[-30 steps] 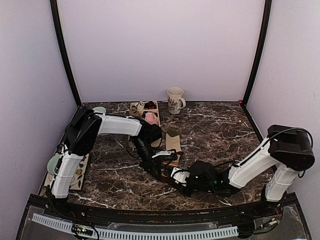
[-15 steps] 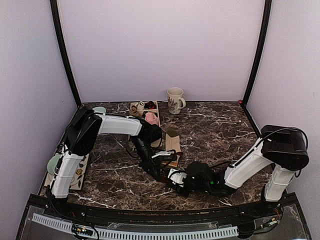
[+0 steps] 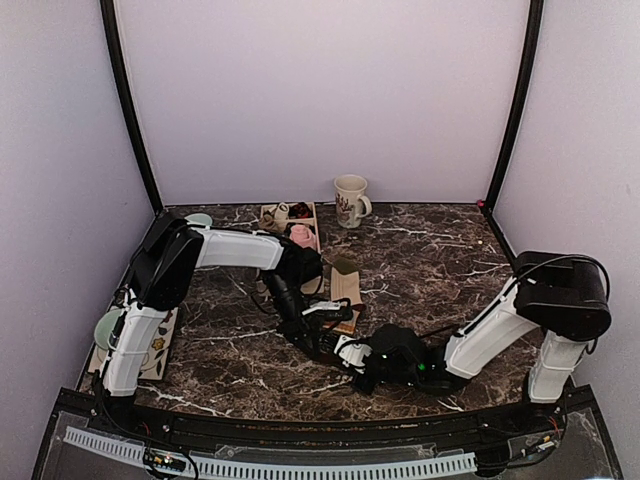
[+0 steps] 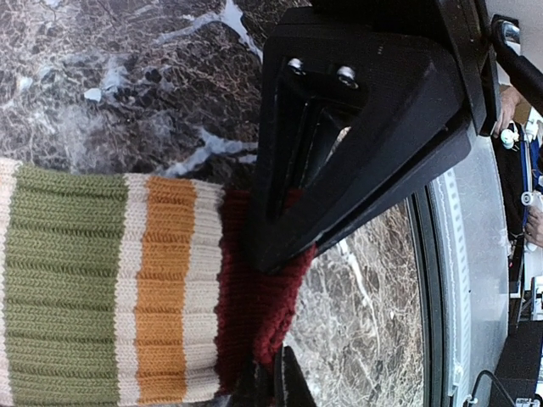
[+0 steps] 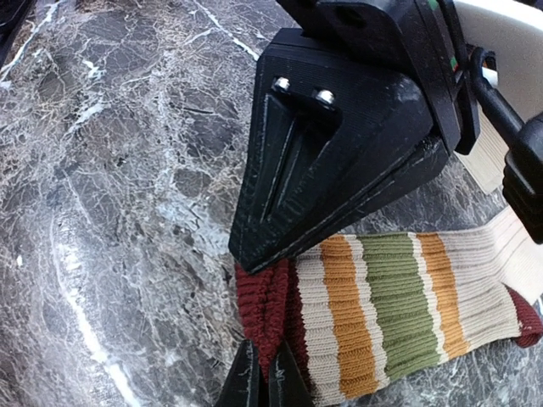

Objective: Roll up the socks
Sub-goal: Pick up the sock from the center of the board.

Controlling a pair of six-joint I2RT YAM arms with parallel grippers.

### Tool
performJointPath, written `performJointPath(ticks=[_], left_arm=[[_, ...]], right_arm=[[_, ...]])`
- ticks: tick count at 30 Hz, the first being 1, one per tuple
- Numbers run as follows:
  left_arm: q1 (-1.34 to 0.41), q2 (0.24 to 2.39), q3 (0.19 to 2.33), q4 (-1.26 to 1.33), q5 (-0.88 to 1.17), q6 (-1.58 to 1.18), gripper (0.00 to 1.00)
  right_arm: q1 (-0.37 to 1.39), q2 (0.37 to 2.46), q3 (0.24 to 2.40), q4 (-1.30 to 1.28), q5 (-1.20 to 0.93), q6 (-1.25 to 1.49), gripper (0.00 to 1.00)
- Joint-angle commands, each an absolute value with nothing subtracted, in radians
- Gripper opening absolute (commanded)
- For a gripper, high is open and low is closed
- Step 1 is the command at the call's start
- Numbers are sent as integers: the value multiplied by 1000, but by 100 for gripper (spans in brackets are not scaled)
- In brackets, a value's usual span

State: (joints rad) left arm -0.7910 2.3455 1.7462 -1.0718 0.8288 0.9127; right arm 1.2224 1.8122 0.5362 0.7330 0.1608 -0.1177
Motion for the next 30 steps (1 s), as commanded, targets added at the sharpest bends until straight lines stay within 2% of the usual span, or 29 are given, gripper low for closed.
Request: performJointPath(ticks=[1,4,6,7,9,12,22,30], left_arm=[[-786,2349,1755,-1089,802,915,0],[-785,2338,1750,-1063,790,888,0],[-785,2323,1735,-1034,769,864,5],[-785,2311,1715,-1013,757,851,14],[-785,2271,1659,-940,709,815,38],[-785,2188,1556,-835,638,790,52],[-773,1889,1289,-636,451,839,54],[-934,1810,1245,-593,414,913,48]], right_arm=[[1227,1805,508,759,140,-44,0],[1226,1801,480,800,110,15,0],[1204,1806,456,828,42,83,0],[1191,1812,453,827,10,125,0],[1166,1832,443,839,-46,210,0],[1137,1869,427,877,-99,320,0],[1022,1913,423,772,-291,514,0],[1014,1943,447,660,-326,545,0]])
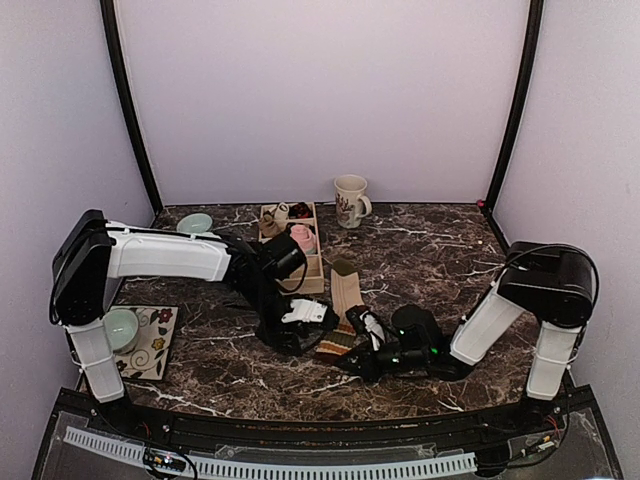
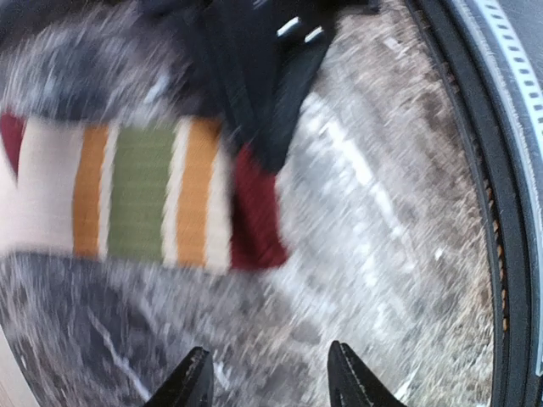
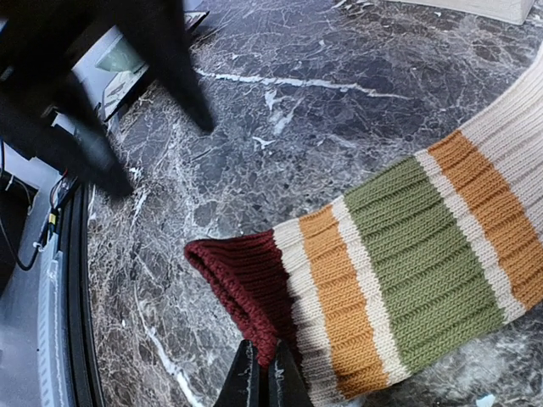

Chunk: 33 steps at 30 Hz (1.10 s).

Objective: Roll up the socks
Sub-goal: Pick up the sock from the center of the board.

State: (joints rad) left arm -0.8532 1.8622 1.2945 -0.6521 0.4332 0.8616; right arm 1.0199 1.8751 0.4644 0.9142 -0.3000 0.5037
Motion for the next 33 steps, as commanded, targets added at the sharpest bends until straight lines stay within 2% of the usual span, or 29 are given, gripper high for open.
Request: performJointPath(ticks=[1,4,9,21,33], left_arm=[[-947,1801,1223,-562,413,917,47],[-988,1756,1137,-468,382,966,46],[-1032,1754,1110,-428,330,1009,44],[-1039,1825,1138,-357,272,1112,44],[-1033,1885,1166,-315,227,1101,42]], right_arm=[[1014,1949,454,644,-328,547,0],[1012,1970,481,589,-339,547,0],[996,1984,493,555,-358,543,0],[973,2000,492,547,-405,549,0],[962,1998,469,575,-426,555,0]])
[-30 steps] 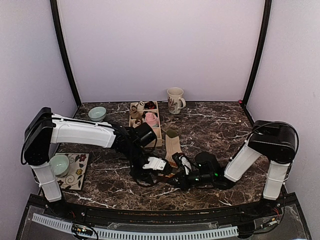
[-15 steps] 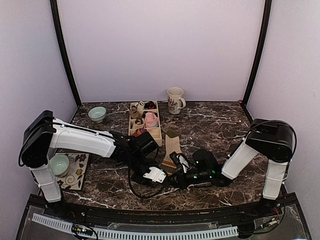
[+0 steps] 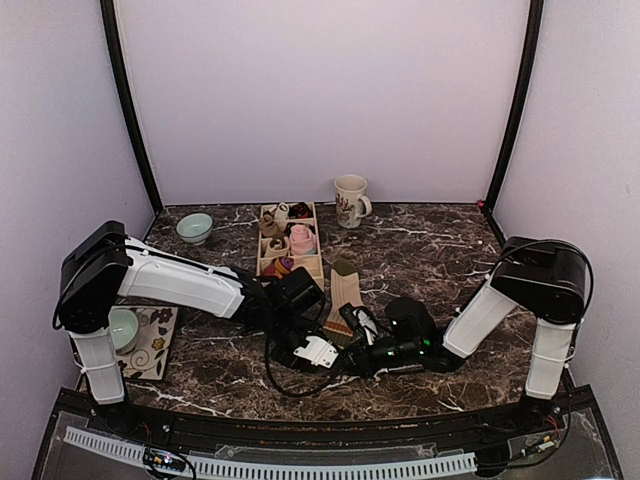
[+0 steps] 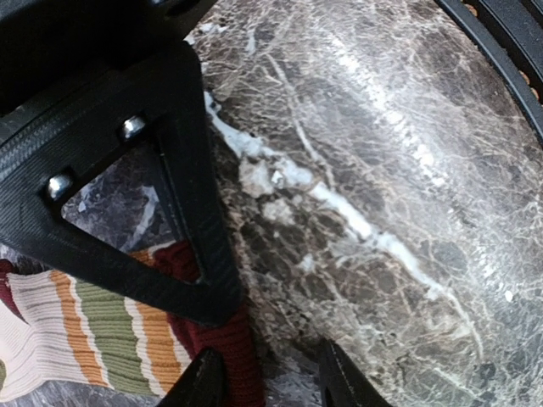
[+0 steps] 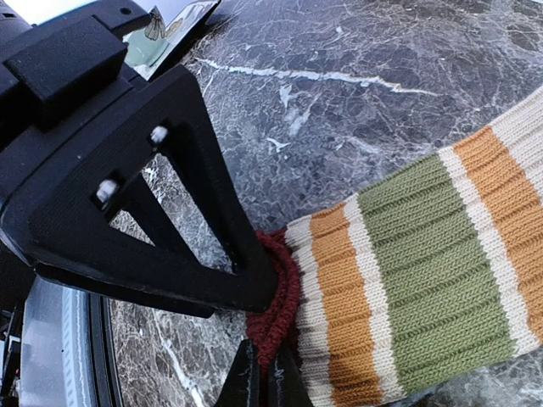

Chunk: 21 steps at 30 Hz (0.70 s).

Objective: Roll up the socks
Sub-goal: Pick up the sock from the center of the board.

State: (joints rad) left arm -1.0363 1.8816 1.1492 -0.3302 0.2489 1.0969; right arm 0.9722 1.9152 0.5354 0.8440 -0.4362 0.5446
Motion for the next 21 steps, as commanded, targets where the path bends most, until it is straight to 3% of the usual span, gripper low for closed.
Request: performJointPath(ticks=[1,6,15,17,21], left_arm=[[-1031,1886,1166,-315,226,1098,42],[-1025,1897,1167,-327,221,1103,37],[-986,1973,1210,-378,225,1099,16],[-976,1983,1212,-390,225,1100,13],[-957,2001,1228,-436,251,1080,10]], right_arm=[[962,1997,467,578,-428,555,0],[962,2000,462,575,-438,553,0],[962,1973,462,575,-421,556,0],[962,1959,455,581,-404,561,8],[961,1880,414,624,-329,556,33]])
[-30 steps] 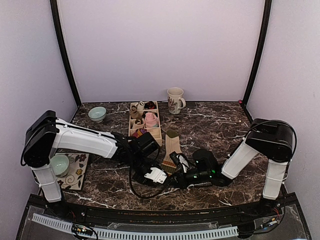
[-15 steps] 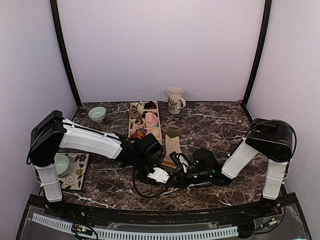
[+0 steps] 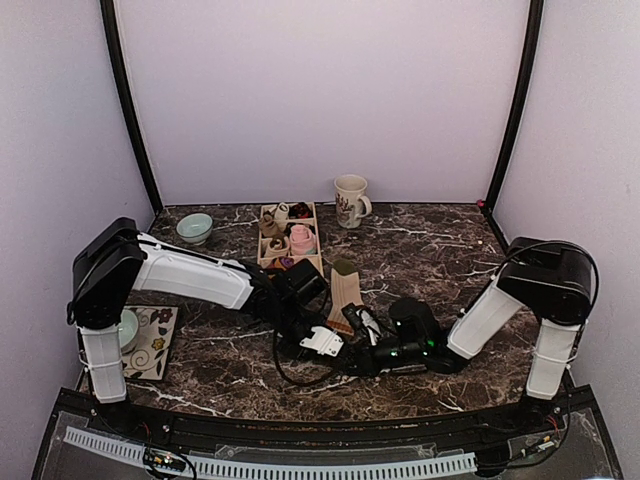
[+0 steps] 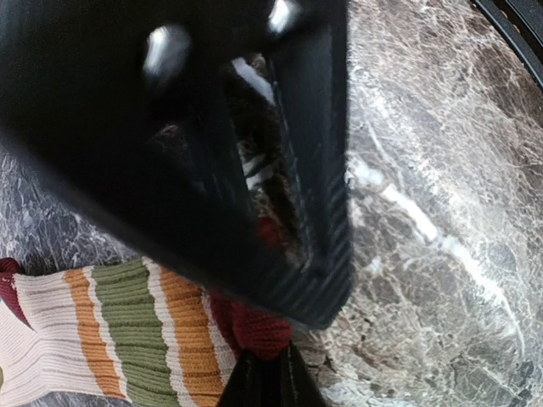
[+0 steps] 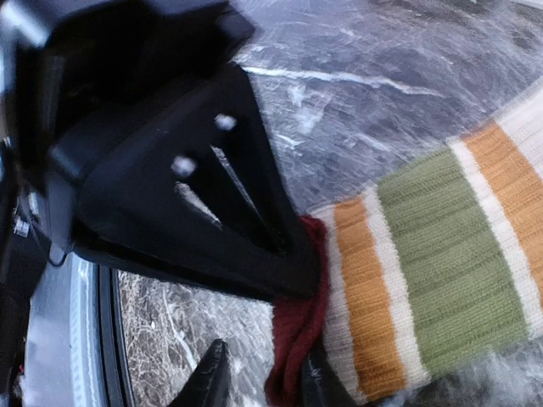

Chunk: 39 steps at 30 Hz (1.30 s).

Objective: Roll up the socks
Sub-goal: Pick up the sock from the center of the board.

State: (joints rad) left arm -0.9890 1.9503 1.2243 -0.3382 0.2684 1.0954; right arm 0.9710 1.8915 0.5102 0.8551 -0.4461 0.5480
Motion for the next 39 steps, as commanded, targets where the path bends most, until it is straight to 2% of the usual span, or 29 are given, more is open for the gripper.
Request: performJointPath(ticks=[1,2,3,4,5,6,8,12,15,18,22,27,30,32,39], left_arm=[[-951,2003,1235,-453,265,1073,9],[-947,2008,1246,-480,282,1066,8],[-944,2015,1258,-503,296,1059,8],[-942,2022,1272,-527,310,1051,8],[-939,2032,1287,-551,325,1042,8],[-937,2041,1308,-578,346,1032,8],[-929,2065,1344,-631,373,1020,7],[-909,2116,1419,-727,428,1001,6],[-890,2153,1474,-787,480,983,6],[-881,2186,1525,-846,523,980,5],[-877,2240,1583,-926,568,980,5],[-861,2321,1687,-1060,653,977,5],[-841,2380,1748,-1154,705,979,5],[-833,2410,1772,-1192,726,984,5],[-828,2479,1842,-1266,780,1002,5]], right_arm=[[962,1844,384,638,-293,554,37],[962,1805,360,653,-248,549,41],[962,1764,334,676,-212,545,51],[963,1719,306,697,-177,543,86],[964,1673,281,710,-140,537,99],[969,1611,262,713,-102,525,99],[993,1493,238,689,3,489,99],[1104,1260,256,516,363,399,99],[1102,1144,217,455,582,557,99],[1089,1023,72,706,468,542,99],[1142,1050,148,571,420,314,97],[1255,1129,204,525,373,85,77],[1293,1204,281,494,322,-56,60],[1302,1265,340,469,308,-139,54],[1309,1498,478,574,263,-339,53]])
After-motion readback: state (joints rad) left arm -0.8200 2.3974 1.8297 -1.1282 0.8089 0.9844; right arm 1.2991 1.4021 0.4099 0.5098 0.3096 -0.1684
